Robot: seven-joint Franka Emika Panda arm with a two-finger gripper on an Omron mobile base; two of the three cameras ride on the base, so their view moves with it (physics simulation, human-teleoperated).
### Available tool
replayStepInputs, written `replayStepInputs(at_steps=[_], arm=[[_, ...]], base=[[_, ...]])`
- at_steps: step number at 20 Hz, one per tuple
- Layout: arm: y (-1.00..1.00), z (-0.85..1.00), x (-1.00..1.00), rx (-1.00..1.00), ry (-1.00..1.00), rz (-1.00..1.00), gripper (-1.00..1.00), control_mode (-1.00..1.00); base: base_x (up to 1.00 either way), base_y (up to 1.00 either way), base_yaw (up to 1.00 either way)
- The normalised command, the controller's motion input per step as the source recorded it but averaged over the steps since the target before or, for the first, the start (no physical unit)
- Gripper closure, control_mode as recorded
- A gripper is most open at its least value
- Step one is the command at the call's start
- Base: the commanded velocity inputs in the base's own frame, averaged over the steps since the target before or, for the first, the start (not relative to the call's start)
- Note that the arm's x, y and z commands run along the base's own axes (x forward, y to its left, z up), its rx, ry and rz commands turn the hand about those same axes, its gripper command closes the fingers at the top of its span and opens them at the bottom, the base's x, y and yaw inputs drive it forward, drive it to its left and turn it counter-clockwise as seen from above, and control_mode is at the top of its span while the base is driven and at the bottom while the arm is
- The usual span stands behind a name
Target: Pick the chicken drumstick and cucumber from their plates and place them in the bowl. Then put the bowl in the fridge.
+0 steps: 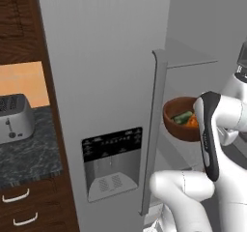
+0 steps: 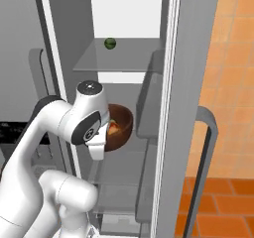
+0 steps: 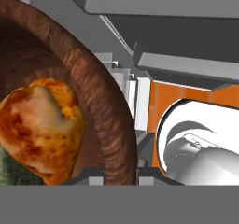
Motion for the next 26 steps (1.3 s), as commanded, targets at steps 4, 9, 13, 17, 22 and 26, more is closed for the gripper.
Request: replayStepInputs(at_steps=[4, 9, 13, 17, 22, 26], arm=[[0.00, 0.00, 0.00, 0.00, 0.00, 0.00, 1.00, 1.00], [-0.08, 0.00, 0.46, 0.00, -0.16, 0.01, 1.00, -1.00], [0.00, -0.02, 0.78, 0.00, -0.10, 0.00, 1.00, -1.00], [0.01, -0.05, 0.82, 0.01, -0.01, 0.00, 1.00, -1.00], [-0.04, -0.11, 0.64, 0.00, 0.00, 0.04, 1.00, -1.00], [0.00, -0.14, 0.69, 0.00, 0.00, 0.00, 1.00, -1.00]], base=[[0.02, -0.37, 0.07], [0.00, 0.00, 0.00], [0.00, 0.00, 0.00], [0.00, 0.00, 0.00], [0.00, 0.00, 0.00], [0.00, 0.00, 0.00]])
